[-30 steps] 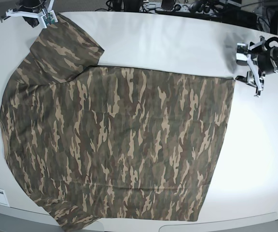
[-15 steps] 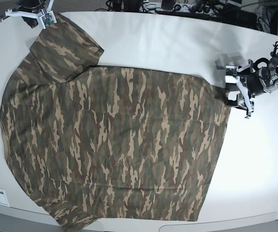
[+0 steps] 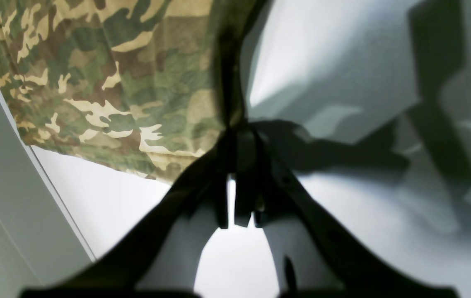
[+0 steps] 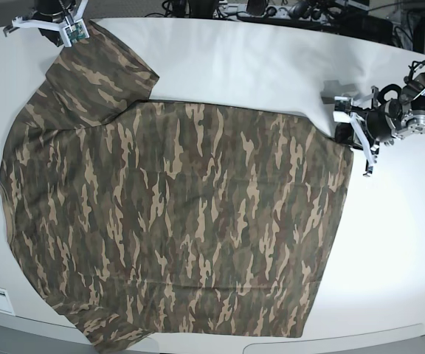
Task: Fold the T-shirt properly
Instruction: 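Move both grippers down to the shirt's collar-side corners and grasp them, then lift the grasped corners and pull them apart to stretch the shirt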
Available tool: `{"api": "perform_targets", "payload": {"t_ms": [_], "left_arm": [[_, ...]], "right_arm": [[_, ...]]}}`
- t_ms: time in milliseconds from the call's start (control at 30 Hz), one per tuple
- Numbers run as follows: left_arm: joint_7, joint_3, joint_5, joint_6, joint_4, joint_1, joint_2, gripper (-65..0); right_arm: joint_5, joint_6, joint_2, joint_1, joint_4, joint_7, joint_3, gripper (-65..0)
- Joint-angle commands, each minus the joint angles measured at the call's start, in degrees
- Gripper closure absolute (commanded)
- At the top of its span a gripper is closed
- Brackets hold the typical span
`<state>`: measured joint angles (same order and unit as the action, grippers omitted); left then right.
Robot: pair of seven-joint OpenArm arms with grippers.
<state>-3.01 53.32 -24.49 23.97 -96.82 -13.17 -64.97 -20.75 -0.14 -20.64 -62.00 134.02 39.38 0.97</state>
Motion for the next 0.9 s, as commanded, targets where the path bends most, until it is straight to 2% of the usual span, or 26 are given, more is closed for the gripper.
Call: {"api": "perform_targets", "payload": {"t_ms": [0, 133, 200, 267, 333, 400, 467, 533, 700, 867], "left_arm": [[-3.0, 0.9, -0.5, 2.1, 0.0, 0.7, -1.1, 0.0], [-6.1, 0.9, -0.4, -0.8, -1.4, 0.7, -1.4, 0.0], [-6.1, 0.9, 0.2, -1.0, -1.8, 0.7, -1.6, 0.0], [-6.1, 0.9, 1.4, -1.0, -2.0, 0.7, -1.6, 0.0], [-6.1, 0.9, 2.4, -0.9, -2.1, 0.7, -1.6, 0.0], [-6.1, 0.9, 2.5, -0.9, -2.1, 0.7, -1.6, 0.0], [-6.1, 0.9, 2.5, -0.9, -2.1, 0.7, -1.6, 0.0], [-6.1, 0.9, 2.5, -0.9, -2.1, 0.7, -1.6, 0.0], [-6.1, 0.9, 2.5, -0.9, -2.1, 0.7, -1.5, 0.0], [-6.1, 0.9, 2.5, -0.9, -2.1, 0.8, -1.6, 0.0]], "right_arm": [[-1.3, 0.0, -0.3, -0.1, 1.0, -1.0, -0.3, 0.0], [-3.6, 0.4, -0.3, 2.9, 1.0, -1.4, -0.7, 0.0], [-3.1, 0.7, -0.5, 4.5, 1.0, -2.7, -2.0, 0.0], [-1.5, 2.6, -0.5, 6.2, 1.0, -4.5, -4.0, -1.2], [1.4, 4.4, -0.5, 7.8, 1.0, -6.1, -6.4, -13.2], [3.8, 4.8, -0.5, 9.4, 0.5, -6.5, -8.2, -24.3], [5.7, 5.9, -0.5, 11.1, -1.3, -6.6, -9.5, -30.4], [7.5, 8.0, -0.6, 12.7, -3.1, -7.6, -10.2, -30.6], [13.4, 11.9, -3.2, 16.7, -9.6, -8.3, -10.1, -30.6], [13.4, 11.2, -5.9, 21.6, -17.4, -8.4, -10.1, -30.6]]}}
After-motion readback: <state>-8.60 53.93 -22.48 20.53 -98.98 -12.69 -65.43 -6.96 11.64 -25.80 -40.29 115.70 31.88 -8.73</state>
